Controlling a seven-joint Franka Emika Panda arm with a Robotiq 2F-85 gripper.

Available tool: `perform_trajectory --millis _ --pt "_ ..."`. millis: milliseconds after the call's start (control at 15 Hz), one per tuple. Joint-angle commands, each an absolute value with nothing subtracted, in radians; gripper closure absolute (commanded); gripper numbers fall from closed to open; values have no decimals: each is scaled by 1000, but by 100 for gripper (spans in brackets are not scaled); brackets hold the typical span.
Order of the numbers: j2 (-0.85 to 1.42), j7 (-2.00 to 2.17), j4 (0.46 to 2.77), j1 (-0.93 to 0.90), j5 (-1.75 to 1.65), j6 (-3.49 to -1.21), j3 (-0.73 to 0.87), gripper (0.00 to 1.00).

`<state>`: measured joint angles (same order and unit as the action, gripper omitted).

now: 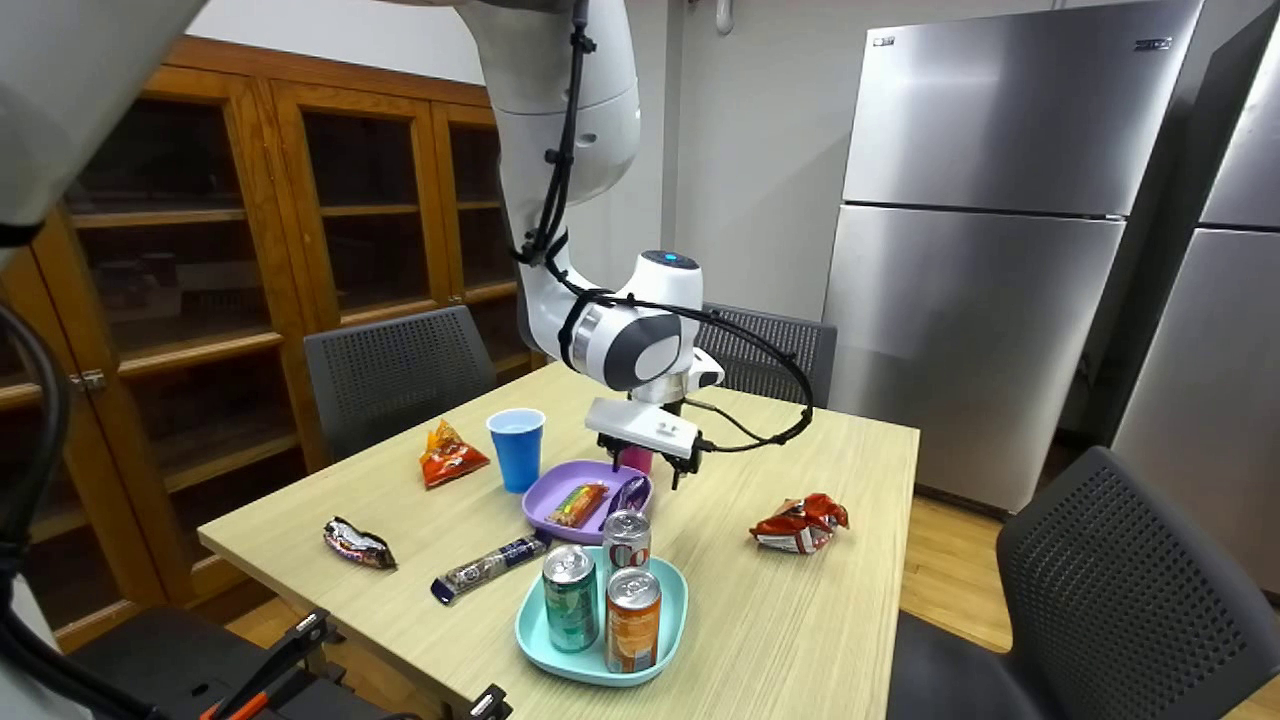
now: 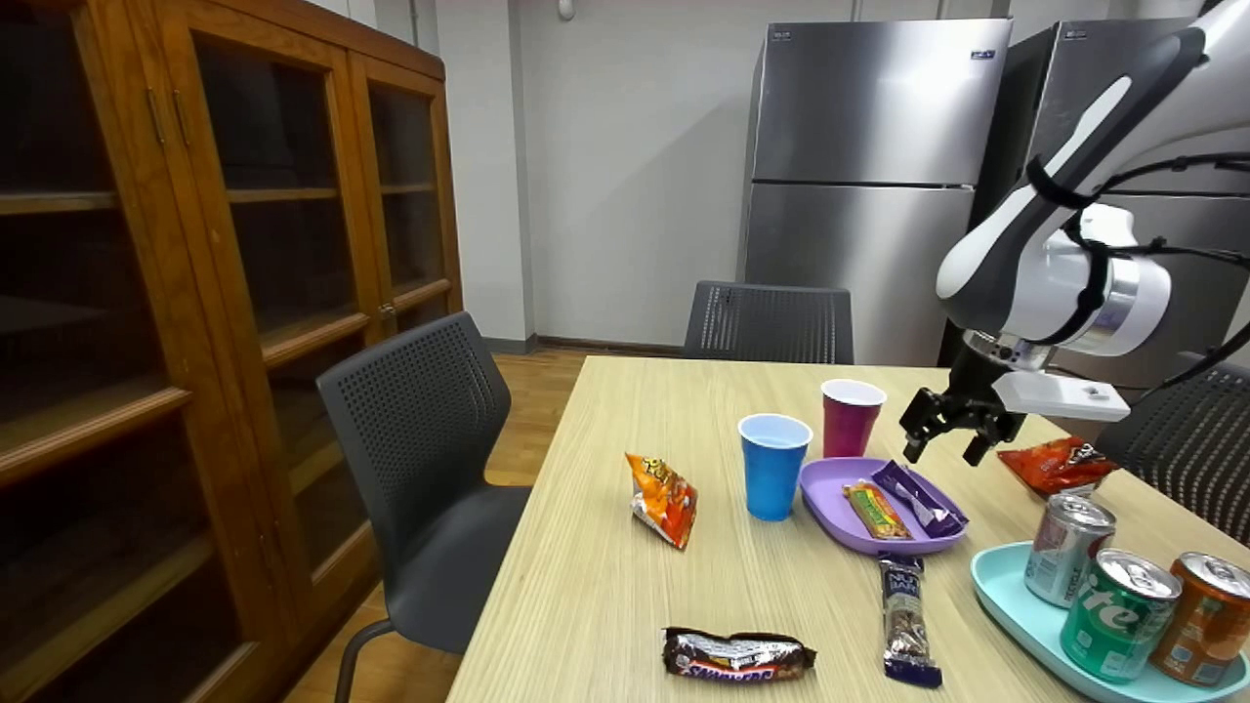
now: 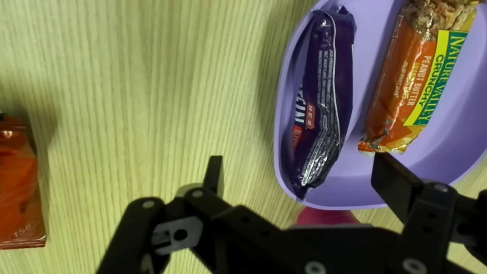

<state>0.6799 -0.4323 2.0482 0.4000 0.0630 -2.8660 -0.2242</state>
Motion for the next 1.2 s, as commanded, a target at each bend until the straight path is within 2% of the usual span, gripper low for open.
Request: perform_trajectory --millis 0,467,1133 --pt "680 -433 2047 396 66 -2865 -221 0" --pt "595 -446 2151 438 125 -2892 -319 0" --pt "382 -346 2414 319 161 -2908 -313 0"
